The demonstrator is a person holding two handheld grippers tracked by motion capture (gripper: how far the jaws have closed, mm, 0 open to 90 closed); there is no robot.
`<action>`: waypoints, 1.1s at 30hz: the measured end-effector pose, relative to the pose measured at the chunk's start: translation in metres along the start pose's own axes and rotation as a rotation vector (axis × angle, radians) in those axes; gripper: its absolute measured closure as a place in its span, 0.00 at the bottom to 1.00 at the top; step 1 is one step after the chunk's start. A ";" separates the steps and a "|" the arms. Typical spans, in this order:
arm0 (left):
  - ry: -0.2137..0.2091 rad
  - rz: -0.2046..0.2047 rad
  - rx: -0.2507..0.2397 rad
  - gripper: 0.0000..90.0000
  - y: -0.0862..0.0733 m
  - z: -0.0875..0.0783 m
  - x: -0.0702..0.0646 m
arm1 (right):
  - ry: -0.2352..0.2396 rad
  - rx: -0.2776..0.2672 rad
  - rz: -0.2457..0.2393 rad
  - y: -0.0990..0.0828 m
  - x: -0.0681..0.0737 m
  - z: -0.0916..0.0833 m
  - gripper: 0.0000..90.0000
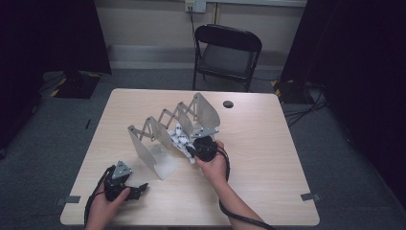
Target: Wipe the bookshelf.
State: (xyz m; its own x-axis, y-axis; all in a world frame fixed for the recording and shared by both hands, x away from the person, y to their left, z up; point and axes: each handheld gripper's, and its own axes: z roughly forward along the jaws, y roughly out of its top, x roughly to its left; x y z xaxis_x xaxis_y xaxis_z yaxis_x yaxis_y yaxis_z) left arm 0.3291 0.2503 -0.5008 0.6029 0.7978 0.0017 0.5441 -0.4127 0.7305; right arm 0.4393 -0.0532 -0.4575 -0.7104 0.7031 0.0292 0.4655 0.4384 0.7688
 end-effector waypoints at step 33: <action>-0.002 -0.001 0.001 0.11 0.000 0.000 0.000 | 0.019 0.060 -0.034 0.000 0.013 0.027 0.86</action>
State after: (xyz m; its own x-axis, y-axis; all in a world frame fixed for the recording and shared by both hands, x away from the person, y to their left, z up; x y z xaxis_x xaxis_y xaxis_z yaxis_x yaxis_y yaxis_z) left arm 0.3289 0.2502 -0.5008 0.6033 0.7975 -0.0001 0.5451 -0.4123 0.7300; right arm 0.4440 -0.0287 -0.4745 -0.7357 0.6771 0.0164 0.4715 0.4946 0.7301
